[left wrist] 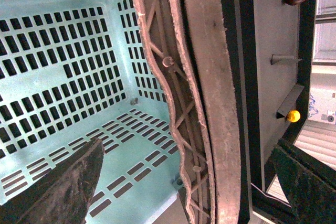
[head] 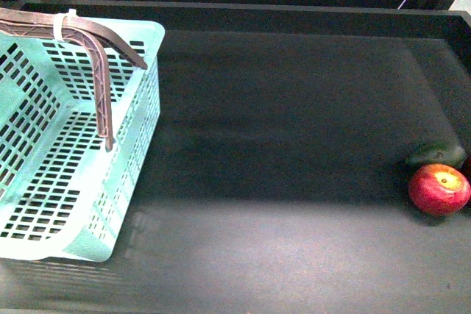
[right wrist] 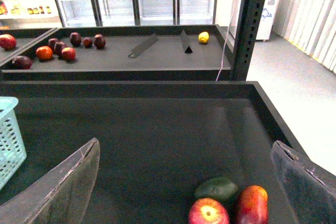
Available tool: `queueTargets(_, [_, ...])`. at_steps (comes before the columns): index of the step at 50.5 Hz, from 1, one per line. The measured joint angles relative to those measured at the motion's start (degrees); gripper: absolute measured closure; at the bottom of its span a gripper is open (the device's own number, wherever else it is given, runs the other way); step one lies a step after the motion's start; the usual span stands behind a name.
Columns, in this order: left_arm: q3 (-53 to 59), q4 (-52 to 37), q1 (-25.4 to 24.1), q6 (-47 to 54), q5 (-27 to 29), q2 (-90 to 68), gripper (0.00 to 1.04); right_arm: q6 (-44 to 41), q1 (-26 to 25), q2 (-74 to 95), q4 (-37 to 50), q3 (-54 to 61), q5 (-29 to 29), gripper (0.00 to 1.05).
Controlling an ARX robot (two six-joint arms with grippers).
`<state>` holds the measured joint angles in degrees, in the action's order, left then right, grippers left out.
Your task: Pick apple with right arm and hold basket with left
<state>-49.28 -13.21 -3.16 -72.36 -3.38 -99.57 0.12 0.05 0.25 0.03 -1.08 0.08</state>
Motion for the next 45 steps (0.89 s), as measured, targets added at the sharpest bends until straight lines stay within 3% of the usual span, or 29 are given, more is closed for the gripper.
queueTargets(18, [-2.3, 2.1, -0.1, 0.1, 1.2, -3.8, 0.09, 0.0, 0.0, 0.0, 0.0, 0.0, 0.0, 0.09])
queueTargets(25, [-3.5, 3.0, -0.3, 0.0, 1.8, -4.5, 0.37, 0.0, 0.0, 0.0, 0.0, 0.0, 0.0, 0.09])
queueTargets(40, [-5.0, 3.2, -0.2, -0.3, 1.8, -4.5, 0.79, 0.0, 0.0, 0.0, 0.0, 0.0, 0.0, 0.09])
queueTargets(45, [-5.0, 3.6, -0.2, -2.3, 1.8, -4.5, 0.83, 0.0, 0.0, 0.0, 0.0, 0.0, 0.0, 0.09])
